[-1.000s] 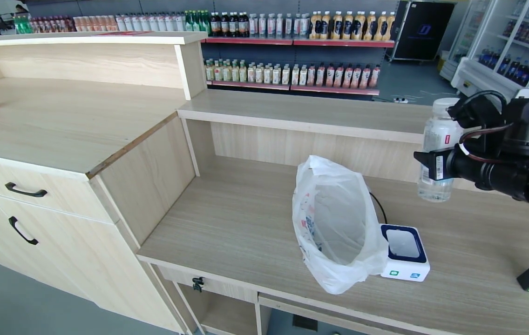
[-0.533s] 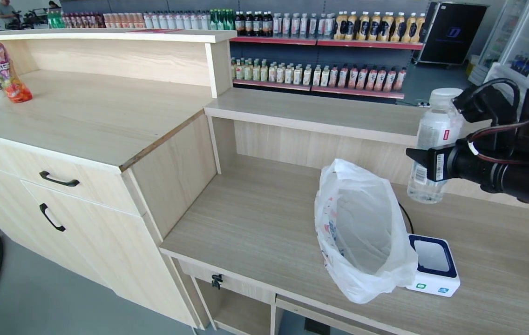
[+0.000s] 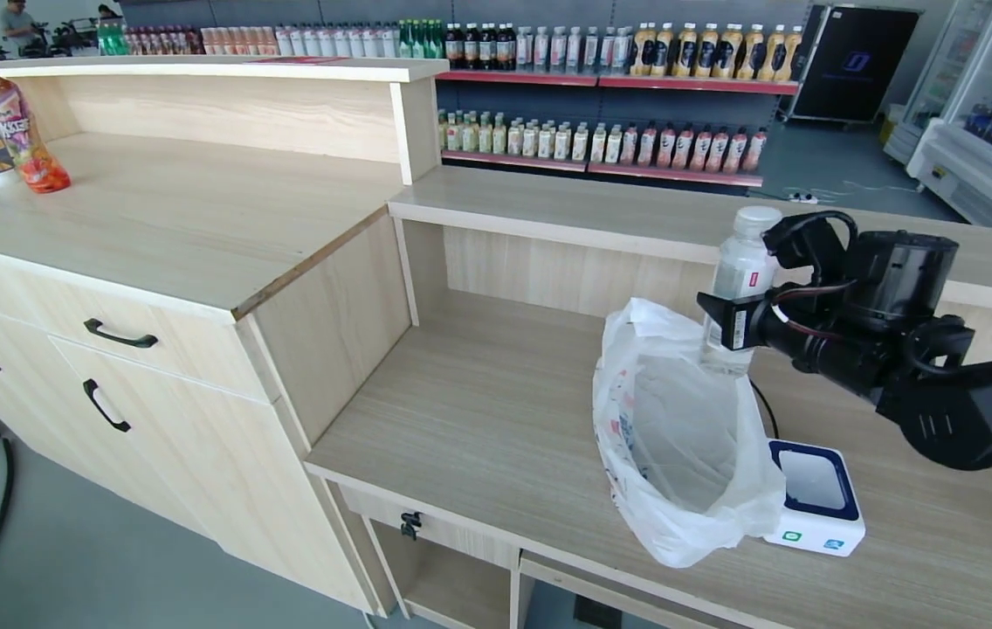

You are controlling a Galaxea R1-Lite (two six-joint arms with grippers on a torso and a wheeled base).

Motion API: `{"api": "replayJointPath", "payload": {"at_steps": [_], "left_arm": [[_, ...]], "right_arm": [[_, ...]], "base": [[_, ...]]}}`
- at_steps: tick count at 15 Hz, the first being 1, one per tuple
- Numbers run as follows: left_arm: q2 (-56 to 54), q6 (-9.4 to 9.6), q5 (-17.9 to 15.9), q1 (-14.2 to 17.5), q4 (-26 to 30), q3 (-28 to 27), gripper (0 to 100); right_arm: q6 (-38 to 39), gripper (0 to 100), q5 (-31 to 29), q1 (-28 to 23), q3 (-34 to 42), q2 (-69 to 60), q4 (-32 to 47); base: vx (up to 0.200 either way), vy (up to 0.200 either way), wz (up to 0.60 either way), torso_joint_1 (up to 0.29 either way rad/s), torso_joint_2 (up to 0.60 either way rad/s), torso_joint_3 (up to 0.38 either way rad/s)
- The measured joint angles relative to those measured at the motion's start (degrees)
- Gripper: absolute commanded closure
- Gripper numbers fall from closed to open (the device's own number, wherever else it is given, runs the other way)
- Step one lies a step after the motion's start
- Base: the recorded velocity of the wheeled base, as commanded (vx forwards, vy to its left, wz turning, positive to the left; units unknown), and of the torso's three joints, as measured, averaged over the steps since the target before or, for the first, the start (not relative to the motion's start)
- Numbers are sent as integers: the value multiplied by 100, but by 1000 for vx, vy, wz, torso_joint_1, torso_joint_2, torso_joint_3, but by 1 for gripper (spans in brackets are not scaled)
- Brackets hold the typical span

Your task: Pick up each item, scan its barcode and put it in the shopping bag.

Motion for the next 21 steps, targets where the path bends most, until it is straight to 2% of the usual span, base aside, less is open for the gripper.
{"api": "replayJointPath", "payload": {"at_steps": [3,6,16,21], "left_arm": [[0,-2,0,0,0,0,0],[0,0,0,0,2,0,0],[0,0,0,0,0,0,0],[0,0,0,0,2,0,0]], "right_arm": [[-2,100,33,-9,30,733,-502],[2,100,43,13,-50,1248,-684],[35,100,57,105,-553,2330,-1623],[0,100,319,73,-800,2743,-2038]], "base": [[0,0,0,0,0,0],[0,0,0,0,0,0],[0,0,0,0,0,0],[0,0,0,0,0,0]]}}
